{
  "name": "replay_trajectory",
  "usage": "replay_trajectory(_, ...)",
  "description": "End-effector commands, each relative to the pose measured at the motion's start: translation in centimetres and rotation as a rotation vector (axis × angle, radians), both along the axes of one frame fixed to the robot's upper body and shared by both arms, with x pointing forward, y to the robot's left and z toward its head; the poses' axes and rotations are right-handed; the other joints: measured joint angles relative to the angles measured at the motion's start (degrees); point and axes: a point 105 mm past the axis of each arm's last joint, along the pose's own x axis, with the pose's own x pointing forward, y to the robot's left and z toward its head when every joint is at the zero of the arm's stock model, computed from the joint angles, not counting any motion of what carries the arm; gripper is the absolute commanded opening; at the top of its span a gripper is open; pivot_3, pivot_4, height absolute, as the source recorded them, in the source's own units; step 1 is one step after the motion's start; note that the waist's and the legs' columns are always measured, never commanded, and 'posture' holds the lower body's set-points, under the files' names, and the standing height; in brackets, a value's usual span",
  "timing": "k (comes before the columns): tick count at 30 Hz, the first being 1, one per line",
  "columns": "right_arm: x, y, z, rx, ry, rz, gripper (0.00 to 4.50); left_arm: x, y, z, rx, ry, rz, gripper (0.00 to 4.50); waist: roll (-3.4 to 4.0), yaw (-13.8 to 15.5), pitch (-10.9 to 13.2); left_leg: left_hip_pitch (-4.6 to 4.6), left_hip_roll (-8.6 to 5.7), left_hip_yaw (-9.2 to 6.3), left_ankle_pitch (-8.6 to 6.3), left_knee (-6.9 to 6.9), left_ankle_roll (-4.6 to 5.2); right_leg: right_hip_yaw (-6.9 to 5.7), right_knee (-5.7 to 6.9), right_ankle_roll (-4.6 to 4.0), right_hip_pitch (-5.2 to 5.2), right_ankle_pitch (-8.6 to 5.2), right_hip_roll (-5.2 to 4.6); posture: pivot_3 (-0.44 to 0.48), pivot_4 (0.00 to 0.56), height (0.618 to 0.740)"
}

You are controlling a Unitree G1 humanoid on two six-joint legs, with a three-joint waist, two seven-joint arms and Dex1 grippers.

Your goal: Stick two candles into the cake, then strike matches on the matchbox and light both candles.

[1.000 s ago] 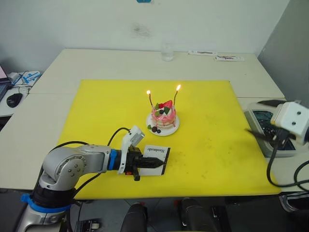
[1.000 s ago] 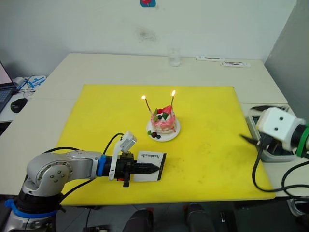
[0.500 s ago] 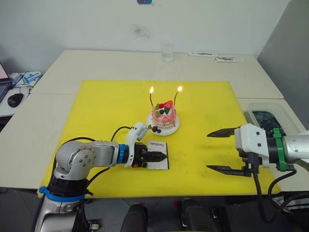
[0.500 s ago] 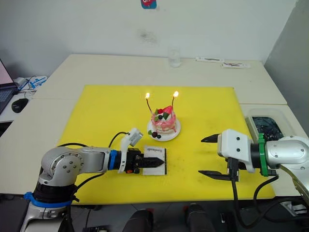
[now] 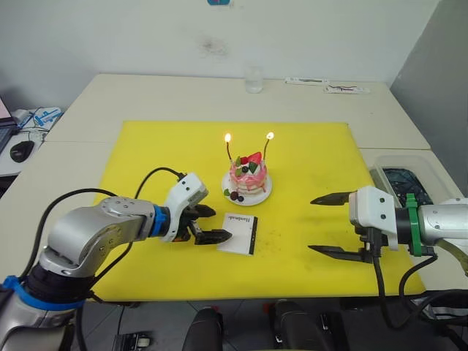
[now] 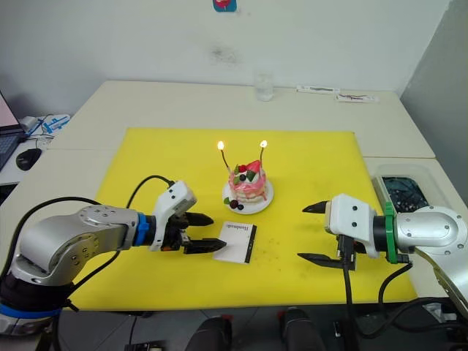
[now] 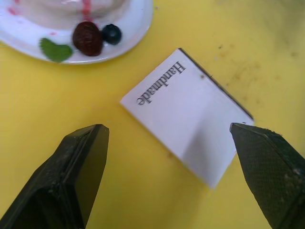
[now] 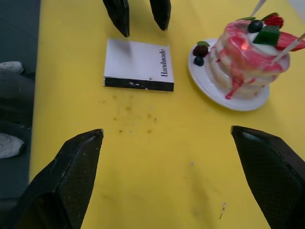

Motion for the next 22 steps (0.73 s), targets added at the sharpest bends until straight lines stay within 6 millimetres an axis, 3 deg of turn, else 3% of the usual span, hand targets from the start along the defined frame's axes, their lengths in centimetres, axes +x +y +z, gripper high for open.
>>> replay_trajectory(1, 0.7, -1.2, 1.9, 0.015, -0.085, -0.047, 4.50, 0.7, 1.9, 2.4, 0.035, -0.196, -0.004, 4.49, 0.00, 0.00, 0.00, -0.06, 0.00, 0.01, 0.00, 0.00, 0.00, 0.00, 0.00, 0.00, -0.06, 0.00, 0.00, 0.000, 0.150, 0.740)
replay_trajectory(6, 1.6, -4.0, 4.1, 0.041, -0.143, -0.139, 4.50, 1.5, 6.1, 4.7, 0.072, -0.392, 0.076, 4.49, 0.00, 0.16, 0.00, -0.32, 0.02, 0.03, 0.00, 0.00, 0.00, -0.01, 0.02, -0.02, -0.33, 0.00, 0.00, 0.000, 0.150, 0.740)
replay_trajectory(11, 1.4, -6.4, 5.3, 0.027, -0.120, -0.192, 4.50, 0.6, 9.3, 4.7, 0.142, -0.457, 0.124, 4.49, 0.02, 0.23, 0.01, -0.31, 0.03, 0.09, 0.00, -0.04, 0.01, 0.02, 0.00, -0.04, -0.35, -0.02, -0.01, 0.000, 0.150, 0.740)
replay_trajectory(16, 0.5, -8.4, 5.2, -0.049, -0.053, -0.208, 4.50, -0.8, 11.0, 3.9, 0.181, -0.409, 0.130, 4.49, 0.02, 0.39, 0.01, -0.31, 0.07, 0.12, -0.01, -0.04, 0.01, 0.01, 0.00, -0.06, -0.36, -0.03, -0.01, 0.000, 0.150, 0.740)
replay_trajectory(22, -0.1, -9.5, 4.6, -0.113, -0.010, -0.205, 4.50, -1.7, 11.1, 3.1, 0.190, -0.361, 0.091, 4.49, 0.02, 0.39, 0.01, -0.25, 0.14, 0.21, -0.01, -0.01, 0.01, 0.01, 0.00, -0.06, -0.36, -0.03, -0.02, 0.000, 0.150, 0.740)
